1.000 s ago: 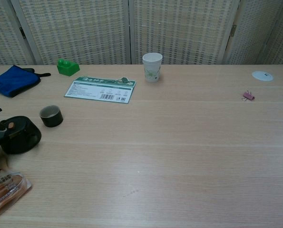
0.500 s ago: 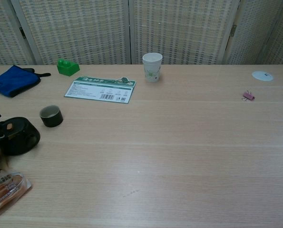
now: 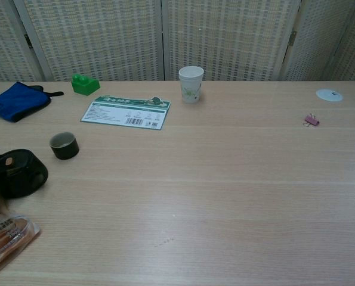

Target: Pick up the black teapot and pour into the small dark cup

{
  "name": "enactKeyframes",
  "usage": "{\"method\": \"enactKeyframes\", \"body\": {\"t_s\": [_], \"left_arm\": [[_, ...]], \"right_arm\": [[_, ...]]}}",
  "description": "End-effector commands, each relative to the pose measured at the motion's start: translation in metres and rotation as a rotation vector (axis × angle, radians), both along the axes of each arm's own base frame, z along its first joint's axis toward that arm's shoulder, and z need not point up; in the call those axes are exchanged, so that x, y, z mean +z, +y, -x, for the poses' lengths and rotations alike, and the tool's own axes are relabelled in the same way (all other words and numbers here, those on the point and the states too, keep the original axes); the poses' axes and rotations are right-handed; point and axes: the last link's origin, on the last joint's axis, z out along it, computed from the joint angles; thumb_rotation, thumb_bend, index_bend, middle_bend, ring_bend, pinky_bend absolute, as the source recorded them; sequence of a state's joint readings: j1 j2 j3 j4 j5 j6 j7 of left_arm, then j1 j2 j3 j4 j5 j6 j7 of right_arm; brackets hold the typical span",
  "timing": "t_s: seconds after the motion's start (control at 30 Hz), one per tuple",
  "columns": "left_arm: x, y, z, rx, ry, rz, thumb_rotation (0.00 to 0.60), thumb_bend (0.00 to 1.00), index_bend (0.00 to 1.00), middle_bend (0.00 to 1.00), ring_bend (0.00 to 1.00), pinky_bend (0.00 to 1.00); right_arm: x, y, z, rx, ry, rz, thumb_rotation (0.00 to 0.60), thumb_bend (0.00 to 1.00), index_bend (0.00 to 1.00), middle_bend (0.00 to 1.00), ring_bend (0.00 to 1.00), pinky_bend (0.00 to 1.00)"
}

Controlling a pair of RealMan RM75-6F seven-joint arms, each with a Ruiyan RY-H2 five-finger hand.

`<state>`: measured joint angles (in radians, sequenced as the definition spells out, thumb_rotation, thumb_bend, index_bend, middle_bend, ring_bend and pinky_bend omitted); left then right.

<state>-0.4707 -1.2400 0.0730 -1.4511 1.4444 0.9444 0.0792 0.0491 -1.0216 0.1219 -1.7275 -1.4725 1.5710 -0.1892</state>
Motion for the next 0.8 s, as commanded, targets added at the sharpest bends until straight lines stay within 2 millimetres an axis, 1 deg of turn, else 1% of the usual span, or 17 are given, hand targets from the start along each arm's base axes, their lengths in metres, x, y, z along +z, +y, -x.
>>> {"method": "enactKeyframes", "body": {"t_s": [0.03,0.1,0.2,0.27,0.33,0.4,0.47,0.5,0.6,0.67,0.73,0.8], "left_arm": [[0.002,0.002,-0.002,-0.007,-0.019,-0.014,0.600,0.22,0.81,0.82,0.74,0.02],[0.003,0.004,-0.003,-0.010,-0.028,-0.019,0.600,0.22,0.84,0.86,0.78,0.02],[0.005,0.007,-0.005,-0.016,-0.044,-0.029,0.598,0.21,0.87,0.90,0.82,0.02],[0.007,0.010,-0.008,-0.017,-0.060,-0.039,0.565,0.20,0.89,0.92,0.83,0.02],[0.008,0.013,-0.008,-0.007,-0.070,-0.043,0.431,0.19,0.90,0.93,0.84,0.02],[0.009,0.015,-0.010,0.009,-0.088,-0.043,0.310,0.17,0.91,0.94,0.85,0.02],[0.009,0.017,-0.013,0.019,-0.112,-0.047,0.248,0.16,0.92,0.95,0.86,0.02],[0.009,0.018,-0.014,0.017,-0.123,-0.054,0.229,0.15,0.92,0.96,0.86,0.02],[0.010,0.021,-0.016,0.009,-0.143,-0.076,0.200,0.14,0.94,0.97,0.88,0.02],[0.011,0.023,-0.017,0.005,-0.156,-0.092,0.192,0.14,0.94,0.98,0.88,0.02],[0.012,0.025,-0.018,0.001,-0.165,-0.108,0.192,0.14,0.95,0.98,0.89,0.04],[0.013,0.026,-0.019,-0.004,-0.178,-0.131,0.194,0.14,0.97,0.99,0.90,0.09]], "right_arm": [[0.000,-0.001,0.000,0.001,0.000,0.001,0.600,0.10,0.24,0.24,0.17,0.25],[0.000,-0.001,0.000,0.001,-0.001,0.003,0.600,0.10,0.24,0.24,0.17,0.25],[0.001,-0.001,0.001,0.001,-0.002,0.006,0.600,0.10,0.24,0.24,0.17,0.25],[0.001,-0.002,0.002,0.000,-0.004,0.008,0.600,0.10,0.24,0.24,0.17,0.25],[0.002,-0.002,0.002,-0.002,-0.006,0.010,0.600,0.10,0.24,0.24,0.17,0.25],[0.002,-0.003,0.003,-0.005,-0.007,0.011,0.600,0.10,0.24,0.24,0.17,0.25],[0.002,-0.003,0.004,-0.006,-0.009,0.013,0.600,0.10,0.24,0.24,0.17,0.25],[0.002,-0.003,0.005,-0.007,-0.010,0.014,0.600,0.10,0.24,0.24,0.17,0.25],[0.003,-0.003,0.007,-0.010,-0.011,0.018,0.600,0.10,0.24,0.24,0.17,0.25],[0.003,-0.003,0.007,-0.011,-0.013,0.020,0.600,0.10,0.24,0.24,0.17,0.25],[0.003,-0.003,0.008,-0.010,-0.014,0.021,0.600,0.10,0.24,0.24,0.17,0.25],[0.003,-0.003,0.008,-0.009,-0.015,0.023,0.600,0.10,0.24,0.24,0.17,0.25]]}}
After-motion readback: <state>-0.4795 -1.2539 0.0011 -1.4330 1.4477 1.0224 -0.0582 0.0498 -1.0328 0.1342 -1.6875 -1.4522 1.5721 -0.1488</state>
